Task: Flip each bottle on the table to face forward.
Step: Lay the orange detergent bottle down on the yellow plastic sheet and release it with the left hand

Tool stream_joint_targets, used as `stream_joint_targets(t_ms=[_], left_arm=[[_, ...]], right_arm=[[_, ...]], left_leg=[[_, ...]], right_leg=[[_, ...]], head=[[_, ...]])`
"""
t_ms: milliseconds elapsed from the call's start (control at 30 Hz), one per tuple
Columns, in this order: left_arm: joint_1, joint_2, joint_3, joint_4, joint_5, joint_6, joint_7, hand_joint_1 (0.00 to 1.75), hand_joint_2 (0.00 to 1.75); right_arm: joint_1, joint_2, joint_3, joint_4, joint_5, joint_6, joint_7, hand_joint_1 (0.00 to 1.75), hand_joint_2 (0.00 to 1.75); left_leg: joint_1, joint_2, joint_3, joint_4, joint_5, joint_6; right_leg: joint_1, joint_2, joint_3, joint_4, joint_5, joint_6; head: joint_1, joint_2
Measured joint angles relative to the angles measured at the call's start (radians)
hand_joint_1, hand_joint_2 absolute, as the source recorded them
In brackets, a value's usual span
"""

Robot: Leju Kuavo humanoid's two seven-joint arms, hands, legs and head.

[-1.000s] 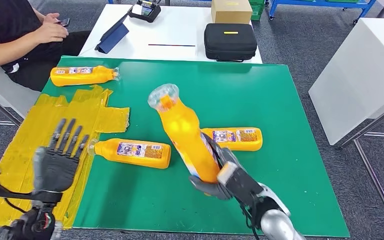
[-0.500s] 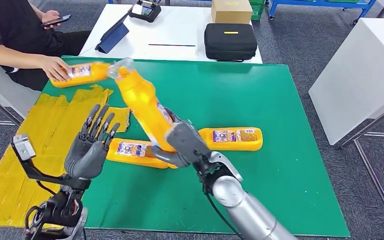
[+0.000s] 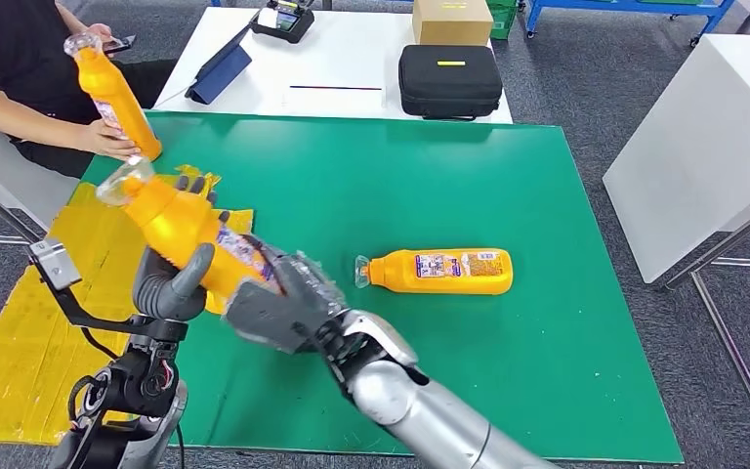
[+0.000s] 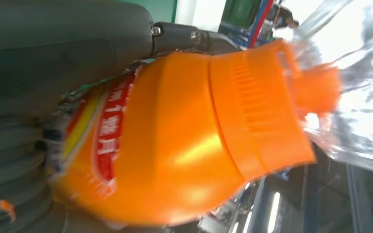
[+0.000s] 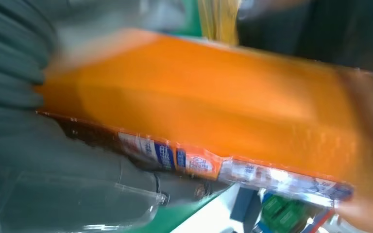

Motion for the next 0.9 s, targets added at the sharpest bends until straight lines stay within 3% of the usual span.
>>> stream_joint_targets(t_ms=[267, 500, 633, 900], left_arm=[[0.002, -0.001, 0.032, 0.007, 0.028, 0.027, 0.023, 0.0, 1.75], [0.012, -0.001, 0.055, 0.021, 0.043, 0.019, 0.038, 0.0, 1.75], [0.015, 0.004, 0.063, 0.035, 0.083, -0.027, 0.077, 1.75, 1.75], [0.04, 0.005, 0.077, 0.047, 0.077, -0.056, 0.071, 1.75, 1.75]], right_arm=[[-0.076, 0.053, 0.129, 0.108, 0.083, -0.031, 0.052, 1.75, 1.75], [-0.113, 0.071, 0.168, 0.175, 0.085, -0.044, 0.06, 1.75, 1.75], [-0.118, 0.072, 0.177, 0.192, 0.084, -0.049, 0.066, 1.75, 1.75], [-0.1, 0.061, 0.18, 0.204, 0.102, -0.06, 0.066, 1.75, 1.75]], left_leg=[[0.001, 0.001, 0.0, 0.0, 0.0, 0.0], [0.0, 0.001, 0.0, 0.0, 0.0, 0.0], [0.0, 0.001, 0.0, 0.0, 0.0, 0.0], [0.0, 0.001, -0.001, 0.0, 0.0, 0.0]], right_leg=[[0.0, 0.0, -0.001, 0.0, 0.0, -0.001], [0.0, 0.0, -0.002, 0.0, 0.001, -0.001], [0.0, 0.0, -0.002, 0.0, 0.0, -0.001], [0.0, 0.0, -0.002, 0.0, 0.0, -0.001]], head=[[0.0, 0.0], [0.0, 0.0], [0.0, 0.0], [0.0, 0.0]])
